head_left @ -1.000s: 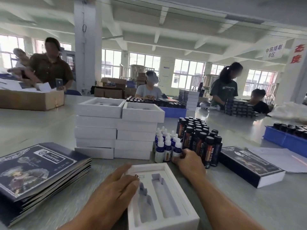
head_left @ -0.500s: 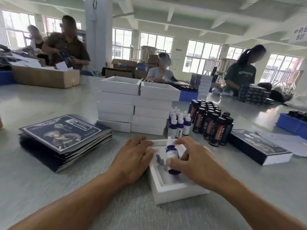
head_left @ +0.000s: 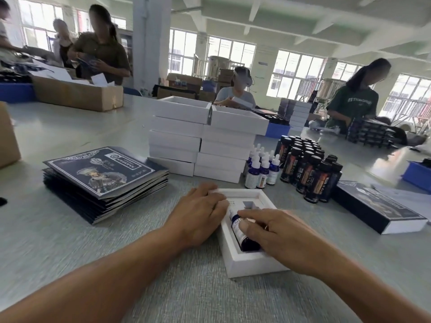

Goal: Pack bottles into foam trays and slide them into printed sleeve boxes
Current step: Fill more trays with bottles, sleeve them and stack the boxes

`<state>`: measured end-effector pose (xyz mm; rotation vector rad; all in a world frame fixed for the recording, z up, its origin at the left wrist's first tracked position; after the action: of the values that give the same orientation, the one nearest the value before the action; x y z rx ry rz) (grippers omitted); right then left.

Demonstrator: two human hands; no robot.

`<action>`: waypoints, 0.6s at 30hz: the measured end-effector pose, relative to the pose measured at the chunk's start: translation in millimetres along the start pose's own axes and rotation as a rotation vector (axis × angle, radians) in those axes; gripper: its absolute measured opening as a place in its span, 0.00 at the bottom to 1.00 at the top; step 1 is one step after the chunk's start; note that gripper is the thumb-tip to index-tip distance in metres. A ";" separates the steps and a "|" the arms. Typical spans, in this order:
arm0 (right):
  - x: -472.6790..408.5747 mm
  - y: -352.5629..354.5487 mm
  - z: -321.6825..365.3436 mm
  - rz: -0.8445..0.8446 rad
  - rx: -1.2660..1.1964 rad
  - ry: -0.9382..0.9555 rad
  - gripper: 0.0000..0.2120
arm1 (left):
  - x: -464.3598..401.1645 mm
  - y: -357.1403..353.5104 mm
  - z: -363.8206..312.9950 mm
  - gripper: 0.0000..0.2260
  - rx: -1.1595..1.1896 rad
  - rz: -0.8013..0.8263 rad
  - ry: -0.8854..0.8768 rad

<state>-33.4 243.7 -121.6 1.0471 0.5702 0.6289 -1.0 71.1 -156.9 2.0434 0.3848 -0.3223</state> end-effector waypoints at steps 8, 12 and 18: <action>4.3 0.3 4.6 0.004 0.160 -0.005 0.23 | 1.4 0.3 -1.4 0.17 -0.016 0.004 0.010; 6.8 -5.5 9.1 0.035 0.184 -0.009 0.20 | 4.5 1.8 -2.3 0.18 -0.013 -0.022 0.007; 3.4 11.4 -9.3 -0.150 -0.164 -0.097 0.18 | 11.9 0.0 -11.5 0.29 0.019 0.014 -0.125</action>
<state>-39.8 255.9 -115.3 0.8670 0.4982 0.4820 10.7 82.8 -156.0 2.0312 0.2912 -0.4443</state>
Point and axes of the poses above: each hand's wrist, its own x-axis away from the middle knuckle, its own y-axis out of the back of the hand, z = x × y, the point moved 5 cm from there along -x, towards the middle knuckle, and after that the axes turned 4 degrees about -y, right-handed, at the moved point
